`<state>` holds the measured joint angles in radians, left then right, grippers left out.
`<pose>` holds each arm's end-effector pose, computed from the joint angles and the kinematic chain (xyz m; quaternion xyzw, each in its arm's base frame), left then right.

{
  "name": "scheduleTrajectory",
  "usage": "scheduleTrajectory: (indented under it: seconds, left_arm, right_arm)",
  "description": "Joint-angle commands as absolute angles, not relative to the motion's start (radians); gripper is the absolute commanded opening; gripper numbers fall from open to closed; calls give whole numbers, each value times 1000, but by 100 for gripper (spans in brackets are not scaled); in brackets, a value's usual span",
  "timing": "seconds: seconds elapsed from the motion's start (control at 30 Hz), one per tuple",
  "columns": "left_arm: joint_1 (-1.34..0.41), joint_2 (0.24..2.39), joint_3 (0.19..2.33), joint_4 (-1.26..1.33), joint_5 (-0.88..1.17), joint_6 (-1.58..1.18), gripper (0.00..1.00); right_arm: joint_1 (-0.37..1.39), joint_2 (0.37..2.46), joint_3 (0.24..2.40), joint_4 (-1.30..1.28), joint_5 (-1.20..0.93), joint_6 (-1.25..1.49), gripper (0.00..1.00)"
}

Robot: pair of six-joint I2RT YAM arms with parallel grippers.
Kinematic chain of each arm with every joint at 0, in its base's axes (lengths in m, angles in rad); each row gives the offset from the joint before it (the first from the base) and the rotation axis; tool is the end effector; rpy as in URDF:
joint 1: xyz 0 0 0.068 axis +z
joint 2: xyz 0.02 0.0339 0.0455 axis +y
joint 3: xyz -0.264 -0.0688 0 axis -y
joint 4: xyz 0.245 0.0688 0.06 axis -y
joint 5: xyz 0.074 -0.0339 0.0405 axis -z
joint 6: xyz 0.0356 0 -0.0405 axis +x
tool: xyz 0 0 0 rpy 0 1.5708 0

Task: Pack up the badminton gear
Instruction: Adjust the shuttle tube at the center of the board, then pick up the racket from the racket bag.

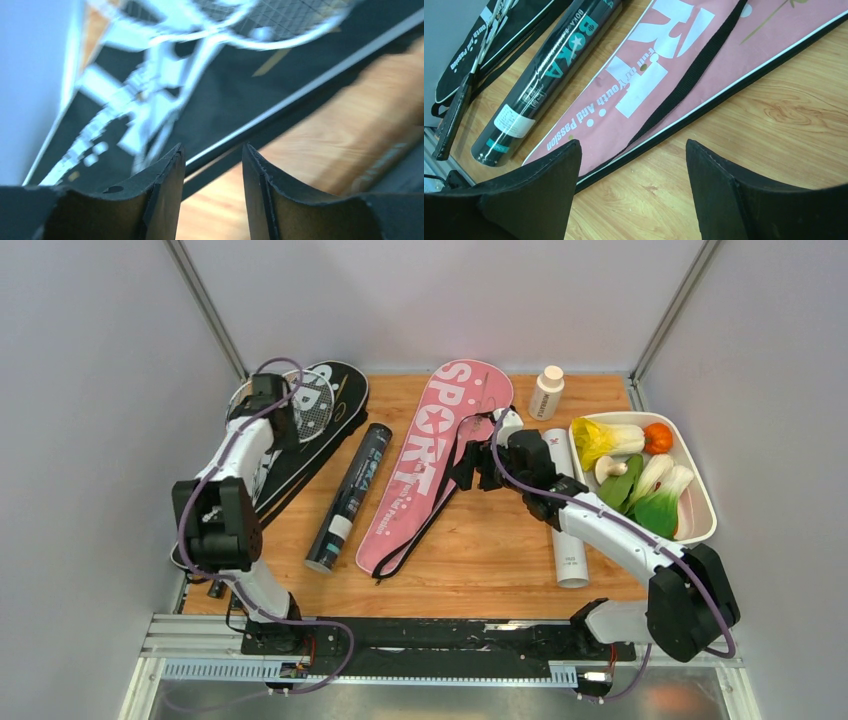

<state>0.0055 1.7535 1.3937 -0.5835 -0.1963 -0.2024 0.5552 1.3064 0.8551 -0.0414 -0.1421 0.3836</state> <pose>0.3823 0.0090 0.2548 -0.1283 0.9384 0.0626 0.3148 0.2471 0.1592 0.2638 -0.1097 0.8498 0.2859 0.4291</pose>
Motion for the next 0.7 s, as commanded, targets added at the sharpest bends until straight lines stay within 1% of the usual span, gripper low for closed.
scheduleTrajectory:
  seconds: [0.0, 0.13, 0.43, 0.57, 0.63, 0.67]
  left_arm:
    - [144, 1639, 1290, -627, -261, -120, 57]
    - [206, 1635, 1240, -622, -253, -72, 61]
    - [274, 1775, 1228, -604, -144, -19, 61]
    - [276, 1835, 1236, -596, -148, -14, 58]
    - [276, 1858, 1240, -591, -153, -10, 53]
    - [276, 1868, 1240, -584, -156, -8, 49]
  right_arm:
    - [561, 1297, 881, 23, -180, 385, 79]
    - [561, 1282, 879, 29, -197, 378, 79]
    - [561, 1278, 877, 37, -208, 359, 79]
    - [562, 1275, 873, 37, -200, 353, 80]
    - [562, 1270, 870, 37, -194, 351, 80]
    - [562, 1268, 869, 37, -191, 351, 80]
